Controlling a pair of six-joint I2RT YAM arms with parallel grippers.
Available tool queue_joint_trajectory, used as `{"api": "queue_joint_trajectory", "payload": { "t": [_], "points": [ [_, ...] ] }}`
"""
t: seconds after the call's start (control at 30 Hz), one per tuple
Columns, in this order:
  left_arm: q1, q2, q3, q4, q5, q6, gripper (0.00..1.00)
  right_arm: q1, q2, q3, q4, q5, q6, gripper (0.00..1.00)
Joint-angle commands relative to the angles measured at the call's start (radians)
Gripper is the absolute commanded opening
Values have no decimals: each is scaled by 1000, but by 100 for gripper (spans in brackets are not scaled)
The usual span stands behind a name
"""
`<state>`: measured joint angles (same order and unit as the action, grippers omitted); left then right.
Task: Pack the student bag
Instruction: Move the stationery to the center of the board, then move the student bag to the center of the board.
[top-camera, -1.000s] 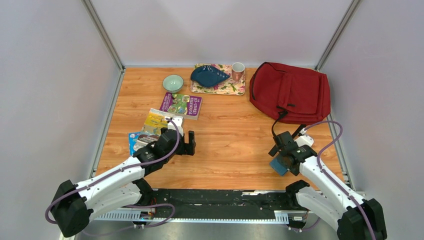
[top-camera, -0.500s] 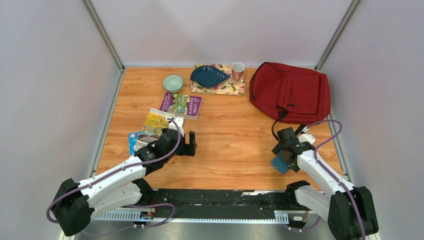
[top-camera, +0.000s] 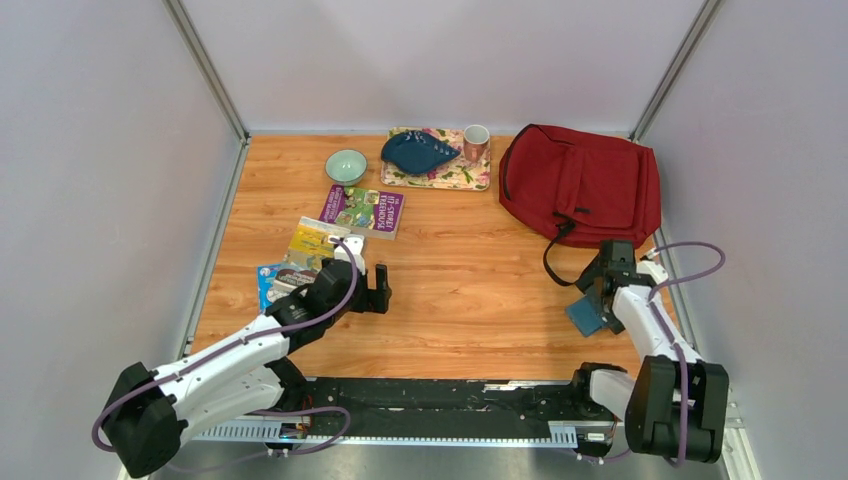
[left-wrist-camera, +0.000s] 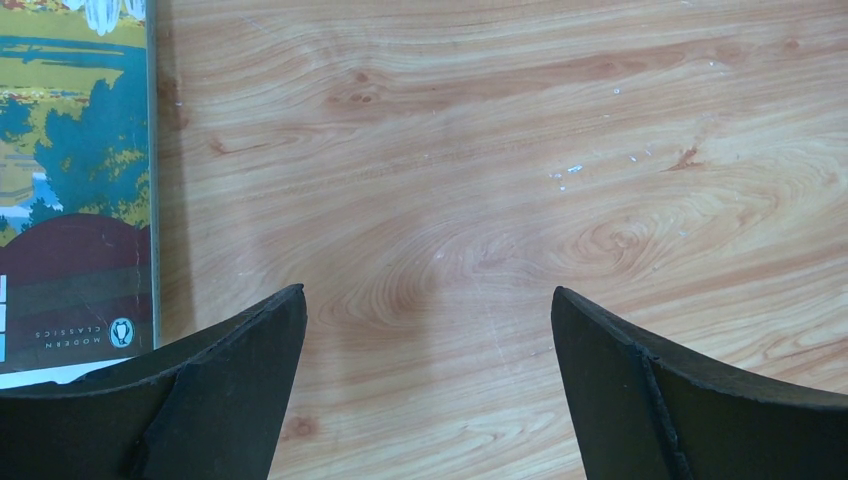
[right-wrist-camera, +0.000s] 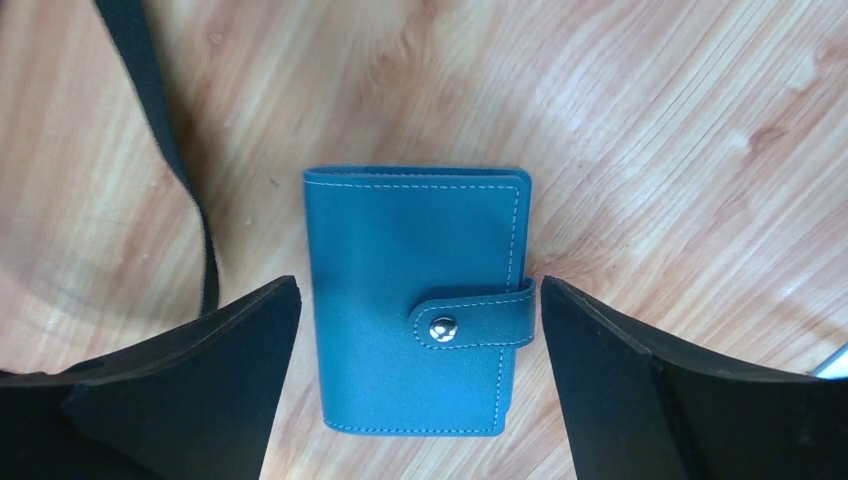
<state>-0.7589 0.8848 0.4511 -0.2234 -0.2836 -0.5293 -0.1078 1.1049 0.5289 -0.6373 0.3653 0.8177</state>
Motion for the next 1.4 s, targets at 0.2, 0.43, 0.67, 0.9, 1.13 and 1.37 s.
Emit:
{"api": "queue_joint_trajectory", "payload": {
  "t": [0.2,0.43,0.67,0.9,1.13,1.37],
  "points": [
    [18,-17,-3,38,20,3,99,-21,-256,181,-99,-77,-63,98],
    [18,8,12,47,53,2,99,-21,-222,120,209,-332,101,98],
    [20,-27,15,12,50,-3,99,-27,73,204,360,-350,199,98],
    [21,-53,18,-8,40,-11,99,-41,262,226,518,-388,239,98],
    [21,-52,21,-7,54,-20,99,-66,450,253,579,-390,256,98],
    [21,-50,46,-27,54,-23,99,-75,590,289,625,-422,241,77]
  ]
}}
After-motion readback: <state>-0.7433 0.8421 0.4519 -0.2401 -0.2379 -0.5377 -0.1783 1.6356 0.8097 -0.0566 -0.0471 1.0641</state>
